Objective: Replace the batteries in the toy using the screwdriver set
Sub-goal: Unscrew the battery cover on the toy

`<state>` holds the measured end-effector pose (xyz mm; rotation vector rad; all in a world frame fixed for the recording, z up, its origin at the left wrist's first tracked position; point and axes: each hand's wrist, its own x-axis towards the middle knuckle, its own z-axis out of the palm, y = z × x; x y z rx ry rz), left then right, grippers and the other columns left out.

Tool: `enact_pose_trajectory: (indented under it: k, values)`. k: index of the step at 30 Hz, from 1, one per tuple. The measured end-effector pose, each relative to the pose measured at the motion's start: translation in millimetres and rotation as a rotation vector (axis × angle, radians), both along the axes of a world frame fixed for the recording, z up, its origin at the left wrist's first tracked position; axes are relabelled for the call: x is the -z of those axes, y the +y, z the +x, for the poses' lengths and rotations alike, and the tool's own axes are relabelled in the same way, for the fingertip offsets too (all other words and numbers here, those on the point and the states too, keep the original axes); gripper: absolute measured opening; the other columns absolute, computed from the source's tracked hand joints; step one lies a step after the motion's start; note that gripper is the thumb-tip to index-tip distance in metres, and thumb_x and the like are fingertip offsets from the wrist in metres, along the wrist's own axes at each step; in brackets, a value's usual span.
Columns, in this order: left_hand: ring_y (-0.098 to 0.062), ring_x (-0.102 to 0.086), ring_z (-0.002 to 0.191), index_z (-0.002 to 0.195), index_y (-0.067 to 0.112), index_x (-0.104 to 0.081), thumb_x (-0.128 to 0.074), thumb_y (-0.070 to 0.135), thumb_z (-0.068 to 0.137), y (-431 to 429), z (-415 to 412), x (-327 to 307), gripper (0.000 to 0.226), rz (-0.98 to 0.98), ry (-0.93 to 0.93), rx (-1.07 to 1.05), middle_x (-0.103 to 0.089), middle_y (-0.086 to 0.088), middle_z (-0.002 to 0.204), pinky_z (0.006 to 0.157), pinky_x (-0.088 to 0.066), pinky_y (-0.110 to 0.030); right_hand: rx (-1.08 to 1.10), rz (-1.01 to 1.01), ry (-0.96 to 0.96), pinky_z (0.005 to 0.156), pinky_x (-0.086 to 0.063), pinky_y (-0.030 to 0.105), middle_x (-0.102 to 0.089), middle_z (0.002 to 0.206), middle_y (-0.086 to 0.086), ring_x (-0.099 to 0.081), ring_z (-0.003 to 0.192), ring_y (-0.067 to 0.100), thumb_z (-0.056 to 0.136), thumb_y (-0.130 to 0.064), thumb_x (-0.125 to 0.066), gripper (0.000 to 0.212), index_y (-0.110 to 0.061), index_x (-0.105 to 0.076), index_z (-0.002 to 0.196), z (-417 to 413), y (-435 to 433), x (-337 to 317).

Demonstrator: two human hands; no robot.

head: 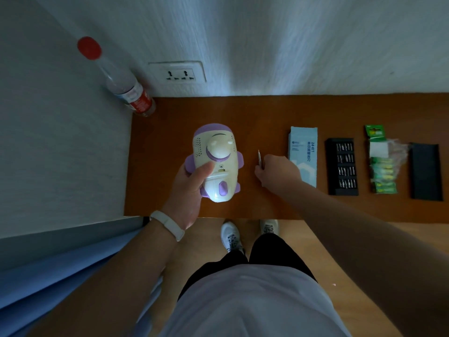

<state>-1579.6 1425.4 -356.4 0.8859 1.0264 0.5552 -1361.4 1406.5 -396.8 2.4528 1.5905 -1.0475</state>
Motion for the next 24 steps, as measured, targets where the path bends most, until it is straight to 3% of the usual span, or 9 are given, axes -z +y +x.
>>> enact_pose_trajectory:
  k: [7,14,18,24]
  values:
    - [-0.04,-0.061,0.117,0.145,0.015,-0.043,-0.057,0.038,0.09,-3.9,0.4,-4.9,0.061,0.025,0.007,0.028,-0.059,-0.021,0.134,0.093,-0.051,-0.064,-0.005,0.013,-0.03,0.067,-0.054,0.037,-0.06,0.078,0.002,-0.06,0.071,0.019,0.098,-0.041,-0.048,0.027,-0.016,-0.055,0.089,9.2,-11.1,0.1]
    - [-0.036,-0.061,0.118,0.144,0.017,-0.046,-0.061,0.039,0.087,-1.8,-1.2,-11.5,0.063,0.035,0.001,0.017,-0.061,-0.017,0.132,0.094,-0.052,-0.062,0.039,0.077,-0.036,0.064,-0.053,0.035,-0.058,0.076,0.001,-0.059,0.07,0.018,0.097,-0.043,-0.047,0.028,-0.017,-0.053,0.086,2.6,-11.7,-17.5]
    - [-0.032,-0.064,0.116,0.141,0.018,-0.048,-0.065,0.039,0.083,-4.1,-0.5,-23.3,0.064,0.068,-0.023,-0.022,-0.063,-0.014,0.128,0.092,-0.056,-0.052,0.111,0.187,0.044,0.063,-0.057,0.036,-0.062,0.072,-0.001,-0.064,0.064,0.016,0.096,-0.042,-0.05,0.023,-0.022,-0.052,0.084,-3.5,-17.9,-46.9]
    - [-0.031,-0.065,0.116,0.137,0.014,-0.05,-0.077,0.035,0.075,-8.8,7.0,-43.1,0.071,0.135,-0.041,-0.161,-0.065,-0.014,0.127,0.092,-0.056,-0.056,0.15,0.37,0.233,0.057,-0.051,0.032,-0.061,0.07,-0.004,-0.06,0.062,0.014,0.094,-0.035,-0.058,0.015,-0.027,-0.055,0.082,-24.1,-32.7,-110.8]
